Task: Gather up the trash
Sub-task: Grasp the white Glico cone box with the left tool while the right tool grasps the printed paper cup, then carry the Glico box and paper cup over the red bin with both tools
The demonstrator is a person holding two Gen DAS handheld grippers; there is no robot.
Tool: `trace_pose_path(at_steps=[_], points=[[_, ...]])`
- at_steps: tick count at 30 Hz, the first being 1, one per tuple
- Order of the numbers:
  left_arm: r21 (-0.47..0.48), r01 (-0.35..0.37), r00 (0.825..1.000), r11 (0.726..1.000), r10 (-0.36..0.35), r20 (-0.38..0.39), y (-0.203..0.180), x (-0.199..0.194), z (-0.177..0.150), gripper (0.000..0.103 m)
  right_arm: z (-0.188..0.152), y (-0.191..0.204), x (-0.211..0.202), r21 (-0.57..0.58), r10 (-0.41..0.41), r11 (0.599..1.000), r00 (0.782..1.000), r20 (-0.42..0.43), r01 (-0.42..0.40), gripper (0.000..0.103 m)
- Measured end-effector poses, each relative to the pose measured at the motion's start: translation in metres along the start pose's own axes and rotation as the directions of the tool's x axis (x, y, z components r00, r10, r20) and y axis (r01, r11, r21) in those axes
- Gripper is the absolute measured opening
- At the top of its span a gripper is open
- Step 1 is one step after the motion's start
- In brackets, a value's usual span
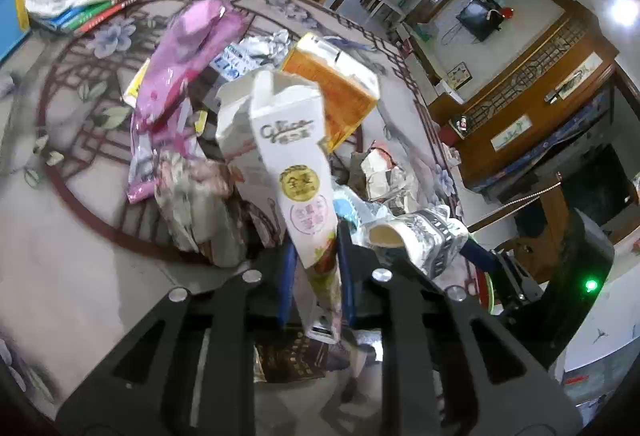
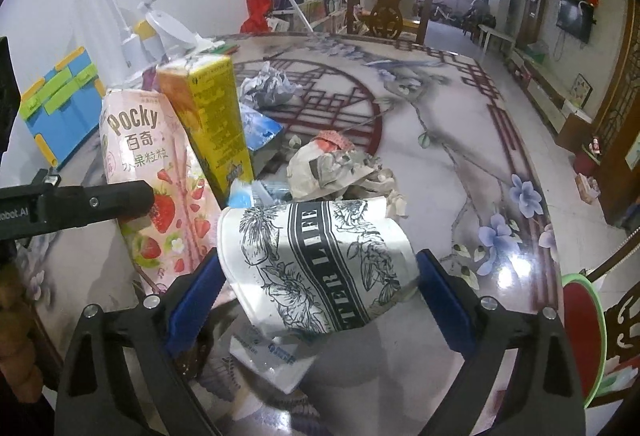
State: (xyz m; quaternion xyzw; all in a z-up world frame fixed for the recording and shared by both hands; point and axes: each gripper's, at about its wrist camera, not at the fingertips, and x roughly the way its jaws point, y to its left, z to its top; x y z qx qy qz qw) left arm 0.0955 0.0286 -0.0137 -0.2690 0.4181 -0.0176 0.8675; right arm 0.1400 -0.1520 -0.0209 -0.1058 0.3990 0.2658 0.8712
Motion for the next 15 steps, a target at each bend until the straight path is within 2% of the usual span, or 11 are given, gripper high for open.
trace_pose_path(at_steps=[15], points=[[0.041, -0.019, 0.997, 0.999, 0.016, 0.074, -0.009, -0.039, -0.003, 0.018, -0.004, 0.002, -0.039, 0.038, 0.029, 0.999, 0.997, 0.069, -0.031, 0.090]])
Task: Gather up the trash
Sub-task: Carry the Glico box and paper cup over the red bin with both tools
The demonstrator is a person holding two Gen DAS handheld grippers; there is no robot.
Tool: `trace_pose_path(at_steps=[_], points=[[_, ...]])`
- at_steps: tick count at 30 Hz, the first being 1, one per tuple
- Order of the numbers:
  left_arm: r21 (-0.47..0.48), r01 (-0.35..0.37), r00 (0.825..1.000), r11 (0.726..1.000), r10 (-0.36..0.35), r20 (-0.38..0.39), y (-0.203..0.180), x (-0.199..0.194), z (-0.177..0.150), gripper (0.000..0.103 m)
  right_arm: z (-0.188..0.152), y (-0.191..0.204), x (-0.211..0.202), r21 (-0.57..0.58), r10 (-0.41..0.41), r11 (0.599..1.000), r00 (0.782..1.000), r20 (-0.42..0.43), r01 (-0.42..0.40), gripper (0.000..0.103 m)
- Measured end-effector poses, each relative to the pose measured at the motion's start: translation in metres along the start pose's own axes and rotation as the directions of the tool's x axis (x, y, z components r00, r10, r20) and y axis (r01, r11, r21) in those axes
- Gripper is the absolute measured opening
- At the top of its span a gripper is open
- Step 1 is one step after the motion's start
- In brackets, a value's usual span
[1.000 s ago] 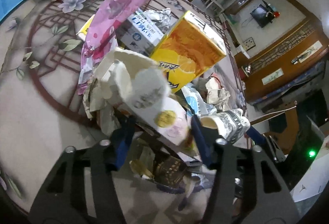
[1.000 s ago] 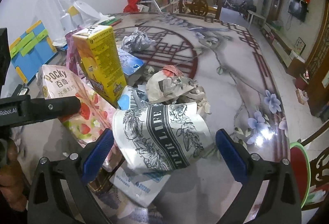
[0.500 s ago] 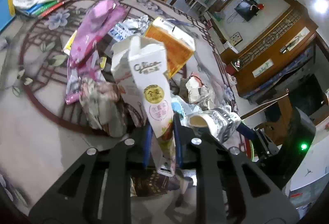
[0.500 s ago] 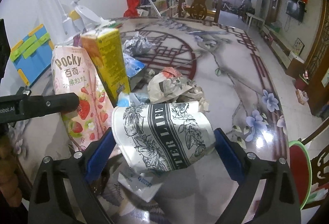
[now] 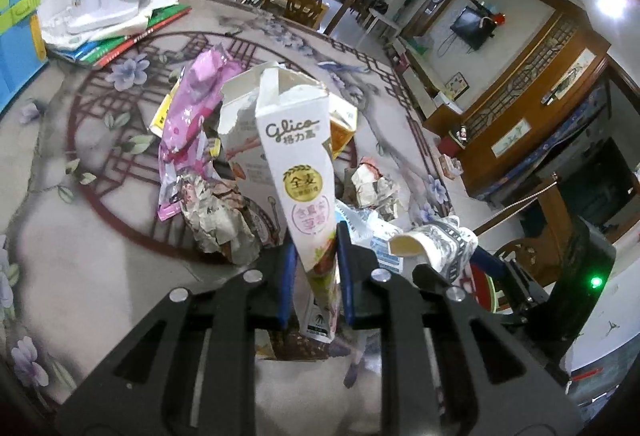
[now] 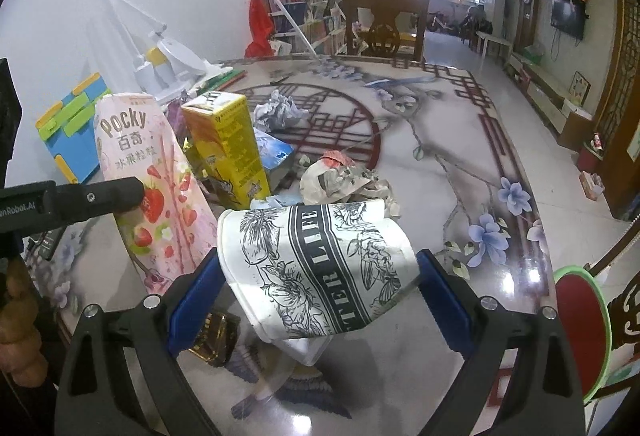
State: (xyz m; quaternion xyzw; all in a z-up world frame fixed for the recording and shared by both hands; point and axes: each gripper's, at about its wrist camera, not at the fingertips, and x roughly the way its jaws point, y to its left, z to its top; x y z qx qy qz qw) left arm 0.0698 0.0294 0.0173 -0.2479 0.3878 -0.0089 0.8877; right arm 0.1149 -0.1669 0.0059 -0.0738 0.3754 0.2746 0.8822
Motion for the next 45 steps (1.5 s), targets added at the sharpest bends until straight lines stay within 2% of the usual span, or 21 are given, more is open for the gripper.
trace_pose_path(at_steps=[9, 15, 22, 27, 31, 36, 39, 45], points=[[0.078, 0.017, 1.000, 0.997, -0.019, 0.017, -0.027, -0.010, 0.002, 0.018, 0.001, -0.018, -0.033, 0.041, -0.028, 0.999, 0.998, 0.051, 0.026, 0.090], [0.154, 0.037, 0.999, 0.987, -0.037, -0.002, -0.053, -0.002, 0.000, 0.018, -0.006, -0.048, -0.060, 0.109, -0.065, 0.992, 0.995, 0.079, 0.057, 0.090], [0.242, 0.110, 0.993, 0.964, -0.099, -0.057, -0.100, 0.020, -0.003, 0.018, -0.016, -0.093, -0.091, 0.195, -0.143, 0.973, 0.984, 0.106, 0.120, 0.090], [0.298, 0.189, 0.981, 0.936, -0.166, -0.104, -0.147, 0.043, 0.000, 0.018, -0.020, -0.132, -0.111, 0.261, -0.196, 0.952, 0.973, 0.122, 0.159, 0.090], [0.326, 0.259, 0.964, 0.909, -0.224, -0.143, -0.185, 0.061, 0.001, 0.018, -0.022, -0.169, -0.127, 0.301, -0.254, 0.931, 0.959, 0.129, 0.206, 0.090], [0.358, 0.357, 0.932, 0.863, -0.301, -0.203, -0.229, 0.084, -0.002, 0.018, -0.024, -0.215, -0.145, 0.360, -0.318, 0.898, 0.939, 0.130, 0.254, 0.090], [0.344, 0.420, 0.904, 0.840, -0.351, -0.246, -0.253, 0.099, -0.007, 0.018, -0.026, -0.241, -0.155, 0.396, -0.354, 0.875, 0.927, 0.127, 0.279, 0.090], [0.348, 0.486, 0.863, 0.801, -0.379, -0.333, -0.297, 0.134, -0.019, 0.018, -0.047, -0.279, -0.164, 0.465, -0.420, 0.821, 0.902, 0.101, 0.331, 0.090]])
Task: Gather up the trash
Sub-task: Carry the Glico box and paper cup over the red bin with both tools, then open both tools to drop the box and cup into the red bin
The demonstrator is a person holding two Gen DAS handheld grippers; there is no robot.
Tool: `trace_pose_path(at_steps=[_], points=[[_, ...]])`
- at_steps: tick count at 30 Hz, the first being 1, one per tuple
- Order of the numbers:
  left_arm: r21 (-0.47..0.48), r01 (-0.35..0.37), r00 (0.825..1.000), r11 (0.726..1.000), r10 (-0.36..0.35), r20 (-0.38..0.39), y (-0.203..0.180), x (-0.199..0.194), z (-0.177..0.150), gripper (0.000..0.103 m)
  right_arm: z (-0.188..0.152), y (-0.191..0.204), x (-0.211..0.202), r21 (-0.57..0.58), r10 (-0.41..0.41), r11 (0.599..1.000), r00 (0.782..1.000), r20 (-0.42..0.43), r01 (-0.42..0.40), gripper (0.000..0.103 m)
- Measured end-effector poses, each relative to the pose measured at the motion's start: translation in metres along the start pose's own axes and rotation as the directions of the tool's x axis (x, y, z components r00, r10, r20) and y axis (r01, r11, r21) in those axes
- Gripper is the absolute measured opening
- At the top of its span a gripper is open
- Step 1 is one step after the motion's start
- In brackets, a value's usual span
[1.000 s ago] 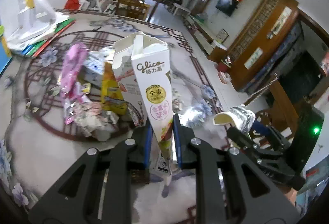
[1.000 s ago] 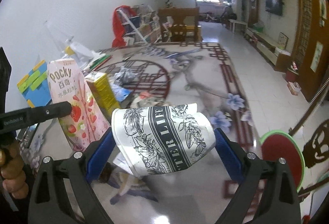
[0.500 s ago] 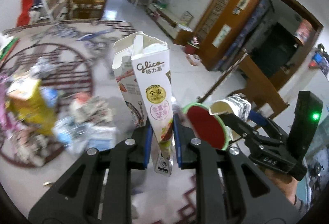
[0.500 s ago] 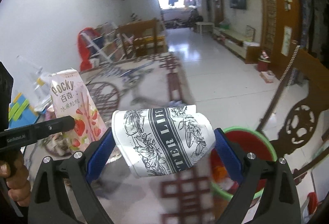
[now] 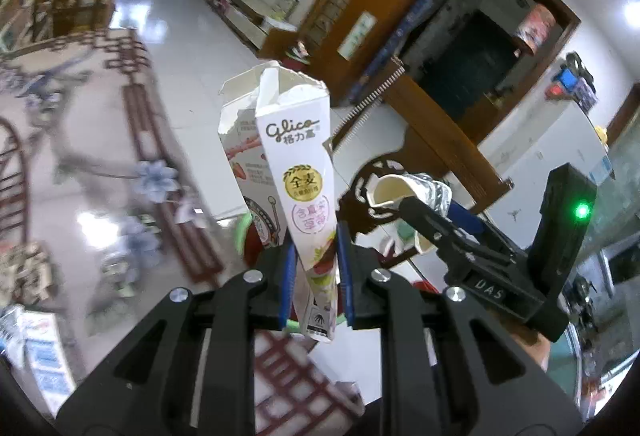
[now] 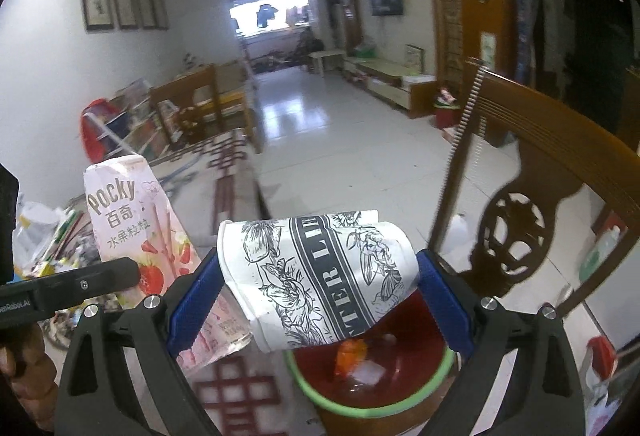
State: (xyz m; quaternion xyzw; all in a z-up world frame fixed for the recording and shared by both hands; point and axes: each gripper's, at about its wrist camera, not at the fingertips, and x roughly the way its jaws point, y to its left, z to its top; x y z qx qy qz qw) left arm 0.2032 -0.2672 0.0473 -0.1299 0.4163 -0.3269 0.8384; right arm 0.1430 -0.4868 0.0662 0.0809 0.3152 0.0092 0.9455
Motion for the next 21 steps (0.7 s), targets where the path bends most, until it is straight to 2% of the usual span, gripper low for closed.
trace_pose_path(at_steps=[4, 6, 13, 18, 20, 21], points=[[0.007, 0.040, 0.998, 0.999, -0.040, -0.039, -0.008, 0.028, 0.002, 0.018, -0.007, -0.025, 0.011, 0.057, -0.029, 0.998, 0.999, -0.031, 0.031, 0.089], [0.005, 0.039, 0.998, 0.999, -0.039, -0.059, -0.010, 0.040, 0.002, 0.018, -0.008, -0.028, 0.015, 0.049, -0.049, 0.998, 0.998, -0.033, 0.051, 0.078], [0.009, 0.023, 0.995, 1.000, -0.022, -0.102, -0.006, 0.067, -0.002, 0.018, -0.010, -0.045, 0.031, 0.088, -0.060, 0.994, 0.995, -0.080, 0.067, 0.074], [0.006, 0.014, 0.992, 1.000, -0.014, -0.123, -0.006, 0.078, -0.001, 0.019, -0.007, -0.046, 0.030, 0.101, -0.065, 0.992, 0.996, -0.066, 0.071, 0.074], [0.012, 0.016, 0.992, 1.000, -0.014, -0.127, -0.008, 0.081, -0.001, 0.037, -0.006, -0.045, 0.028, 0.103, -0.067, 0.992, 0.996, -0.058, 0.073, 0.075], [0.013, 0.020, 0.992, 1.000, -0.018, -0.124, -0.010, 0.082, -0.001, 0.040, -0.005, -0.046, 0.028, 0.105, -0.069, 0.992, 0.996, -0.057, 0.074, 0.076]])
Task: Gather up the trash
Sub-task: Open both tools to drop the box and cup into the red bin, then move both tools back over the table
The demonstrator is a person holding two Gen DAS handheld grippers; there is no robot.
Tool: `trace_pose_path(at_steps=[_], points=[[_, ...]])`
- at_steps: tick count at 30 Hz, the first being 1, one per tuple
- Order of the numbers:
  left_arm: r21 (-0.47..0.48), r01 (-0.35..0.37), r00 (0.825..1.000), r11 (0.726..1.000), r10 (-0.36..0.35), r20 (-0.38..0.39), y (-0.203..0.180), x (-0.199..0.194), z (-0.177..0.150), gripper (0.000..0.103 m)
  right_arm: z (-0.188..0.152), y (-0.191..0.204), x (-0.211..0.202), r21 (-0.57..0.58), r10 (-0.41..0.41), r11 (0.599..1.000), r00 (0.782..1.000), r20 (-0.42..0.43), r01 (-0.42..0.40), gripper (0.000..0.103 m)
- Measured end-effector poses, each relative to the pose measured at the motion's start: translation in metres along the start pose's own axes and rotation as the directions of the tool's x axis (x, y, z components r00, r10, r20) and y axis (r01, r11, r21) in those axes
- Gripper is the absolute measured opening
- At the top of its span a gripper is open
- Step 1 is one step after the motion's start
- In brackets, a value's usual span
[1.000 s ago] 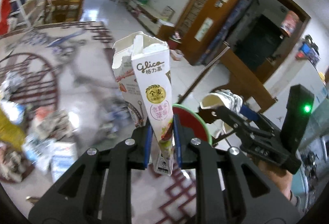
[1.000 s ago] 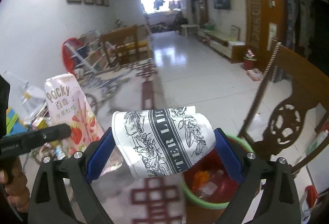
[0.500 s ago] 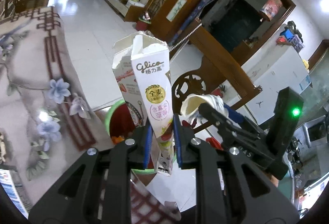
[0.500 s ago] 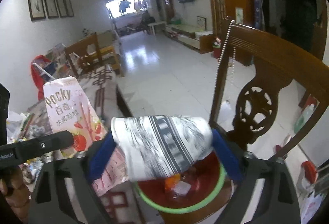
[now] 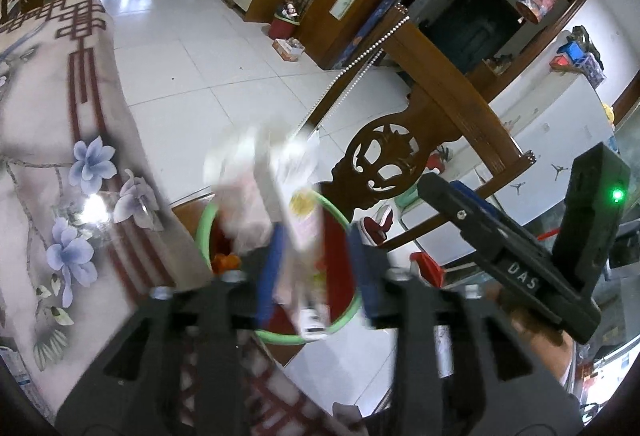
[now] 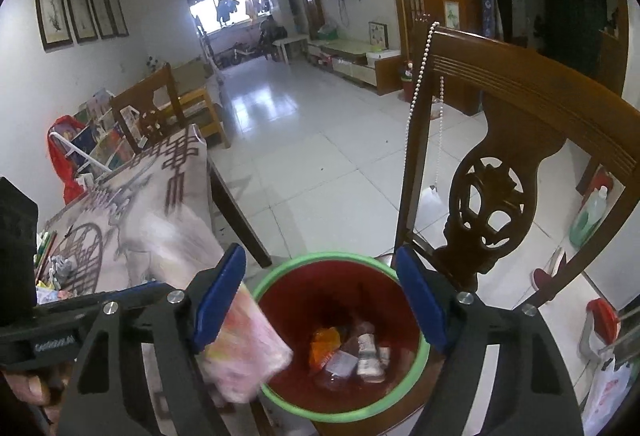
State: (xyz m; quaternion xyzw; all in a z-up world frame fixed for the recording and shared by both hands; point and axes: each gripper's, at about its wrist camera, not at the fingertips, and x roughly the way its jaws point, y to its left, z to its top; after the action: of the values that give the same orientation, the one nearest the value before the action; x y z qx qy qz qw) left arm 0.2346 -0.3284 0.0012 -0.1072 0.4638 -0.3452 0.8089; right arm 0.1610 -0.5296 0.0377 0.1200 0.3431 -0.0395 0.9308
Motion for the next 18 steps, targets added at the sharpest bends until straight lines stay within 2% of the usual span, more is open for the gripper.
trace_pose_path(at_steps=[2, 4, 6, 8, 9, 11, 12, 18], points=[[-0.006, 0.004, 1.000, 1.000, -0.004, 0.001, -0.001, 0.001, 0.000, 0.049, 0.000, -0.002, -0.001, 0.009, 0.000, 1.000, 1.000, 0.004, 0.000, 0.078], [-0.013, 0.006, 1.000, 1.000, -0.006, 0.000, 0.000, 0.002, 0.000, 0.049, 0.001, -0.004, -0.003, 0.014, -0.007, 1.000, 1.000, 0.012, 0.007, 0.081], [-0.011, -0.001, 1.000, 1.000, 0.001, 0.004, 0.000, 0.000, 0.000, 0.055, 0.001, -0.004, -0.004, 0.015, -0.010, 1.000, 1.000, 0.019, 0.010, 0.084], [-0.013, -0.011, 1.000, 1.000, 0.011, 0.013, 0.002, -0.004, -0.002, 0.070, 0.001, -0.004, -0.005, 0.017, -0.015, 1.000, 1.000, 0.022, 0.015, 0.086], [-0.014, -0.018, 1.000, 1.000, 0.018, 0.020, 0.002, -0.007, -0.002, 0.074, 0.002, -0.004, -0.006, 0.015, -0.017, 1.000, 1.000, 0.025, 0.017, 0.090], [-0.011, -0.036, 0.999, 0.999, 0.036, 0.032, 0.003, -0.012, -0.003, 0.094, 0.001, -0.004, -0.007, 0.012, -0.026, 1.000, 0.999, 0.039, 0.026, 0.096], [-0.011, -0.053, 0.998, 0.999, 0.053, 0.045, 0.003, -0.018, -0.003, 0.098, 0.002, -0.003, -0.008, 0.010, -0.034, 0.999, 0.998, 0.045, 0.034, 0.096], [0.011, -0.099, 0.992, 0.995, 0.098, 0.076, 0.002, -0.037, -0.004, 0.098, 0.001, 0.004, -0.007, -0.006, -0.052, 0.999, 0.998, 0.043, 0.052, 0.096]])
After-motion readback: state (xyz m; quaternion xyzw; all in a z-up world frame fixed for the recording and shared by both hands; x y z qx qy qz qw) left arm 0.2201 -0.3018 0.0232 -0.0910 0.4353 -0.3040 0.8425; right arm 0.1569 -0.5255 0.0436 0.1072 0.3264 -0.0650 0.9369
